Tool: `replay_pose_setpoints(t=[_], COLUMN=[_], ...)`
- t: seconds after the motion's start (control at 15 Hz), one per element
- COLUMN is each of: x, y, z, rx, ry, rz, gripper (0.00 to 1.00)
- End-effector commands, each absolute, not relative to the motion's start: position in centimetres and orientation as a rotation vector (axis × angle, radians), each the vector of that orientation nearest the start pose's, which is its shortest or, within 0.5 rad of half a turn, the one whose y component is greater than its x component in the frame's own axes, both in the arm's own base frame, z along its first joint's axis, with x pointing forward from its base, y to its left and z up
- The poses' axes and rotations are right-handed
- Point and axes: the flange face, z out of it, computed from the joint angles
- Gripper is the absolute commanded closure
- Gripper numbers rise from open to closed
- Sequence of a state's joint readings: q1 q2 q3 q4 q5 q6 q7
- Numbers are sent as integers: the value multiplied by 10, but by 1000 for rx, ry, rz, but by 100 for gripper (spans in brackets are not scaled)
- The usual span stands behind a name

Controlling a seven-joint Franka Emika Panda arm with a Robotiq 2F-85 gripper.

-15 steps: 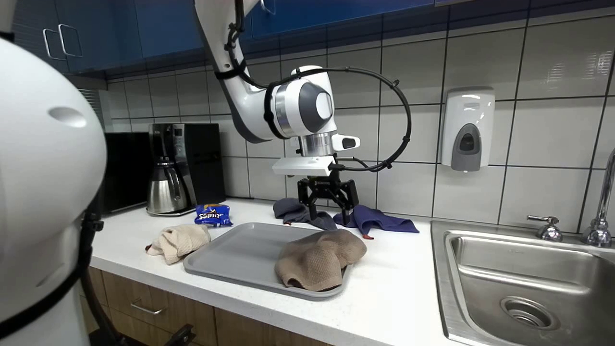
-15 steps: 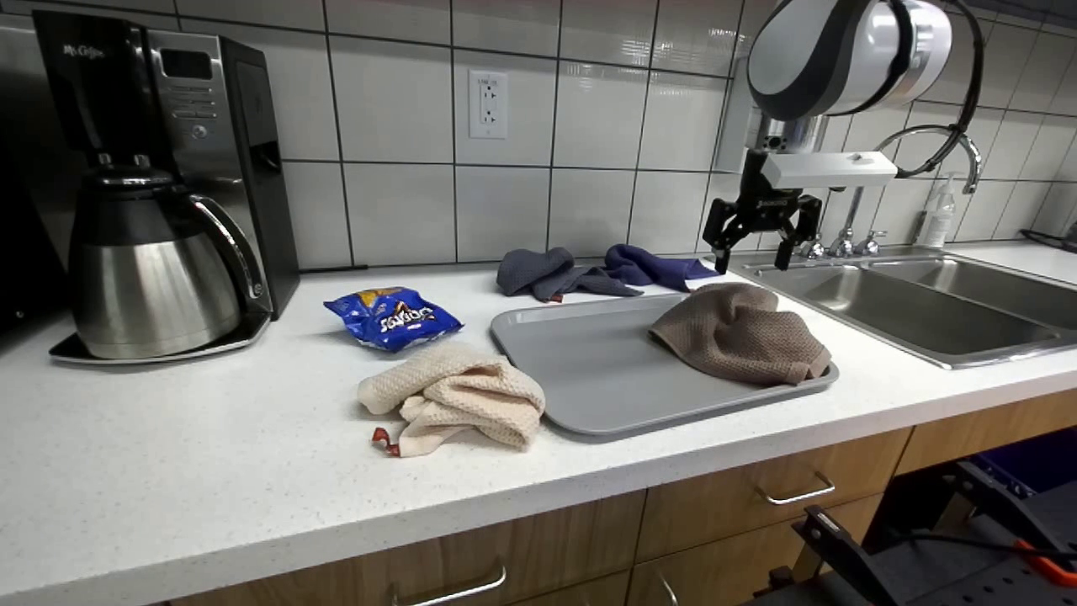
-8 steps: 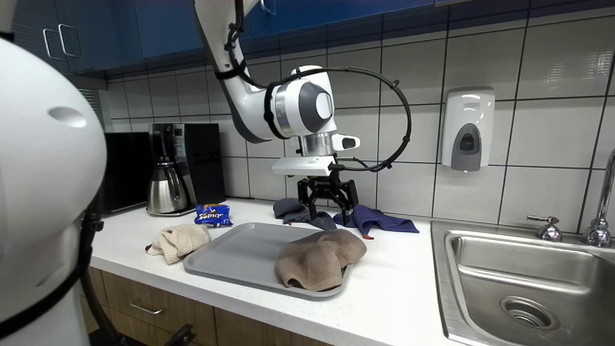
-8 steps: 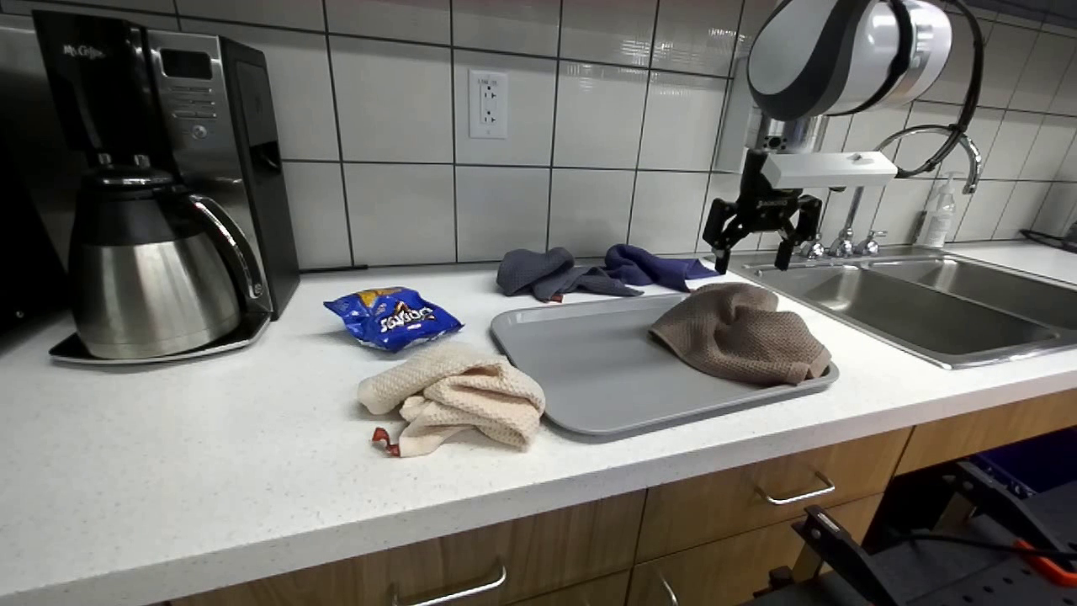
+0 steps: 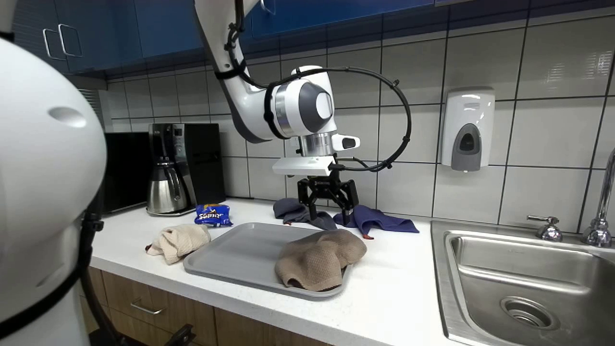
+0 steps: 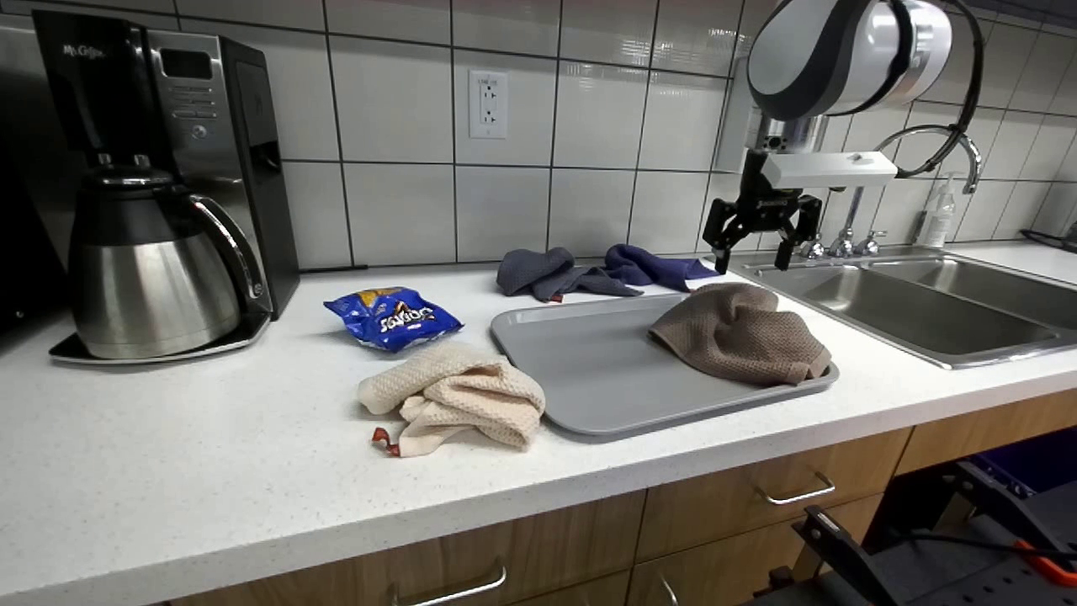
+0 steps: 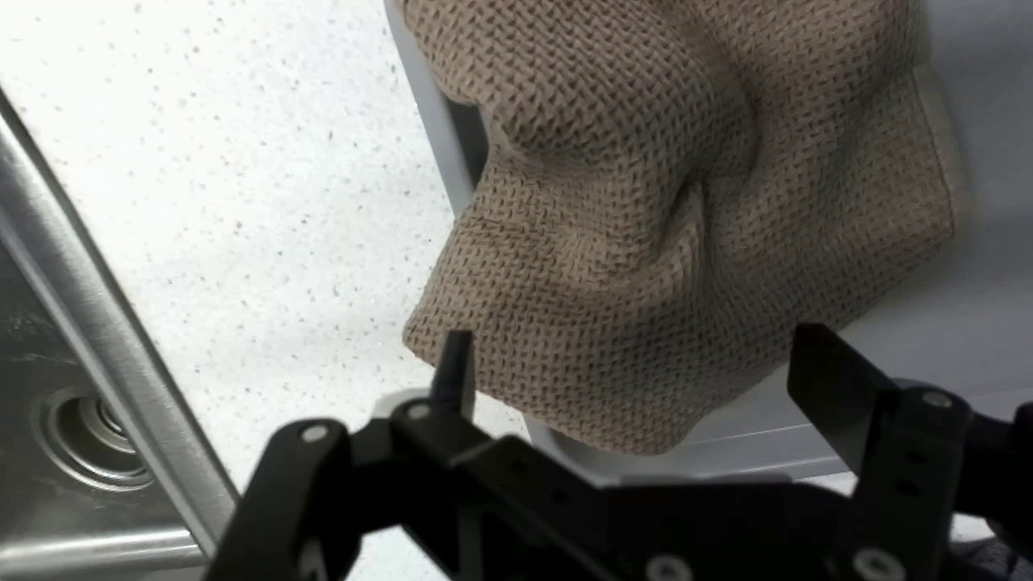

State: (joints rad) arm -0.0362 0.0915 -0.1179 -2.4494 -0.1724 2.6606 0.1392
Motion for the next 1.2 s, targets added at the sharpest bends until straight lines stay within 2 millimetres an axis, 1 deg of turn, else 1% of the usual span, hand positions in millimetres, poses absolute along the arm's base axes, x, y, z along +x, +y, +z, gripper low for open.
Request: replay_pose_setpoints(t=[0.0,0.27,0.6,0.87,1.13], x=[492,494,503,517,537], y=[-74,-76,-78,-83,-92], z=[274,274,275,276,272], rx=[-3223,-3219,-3186,-3157,-3149], ry=[227,237,272,330,371], rz=[-192,-209,-225,-253,-267], gripper=[0,0,0,0,0])
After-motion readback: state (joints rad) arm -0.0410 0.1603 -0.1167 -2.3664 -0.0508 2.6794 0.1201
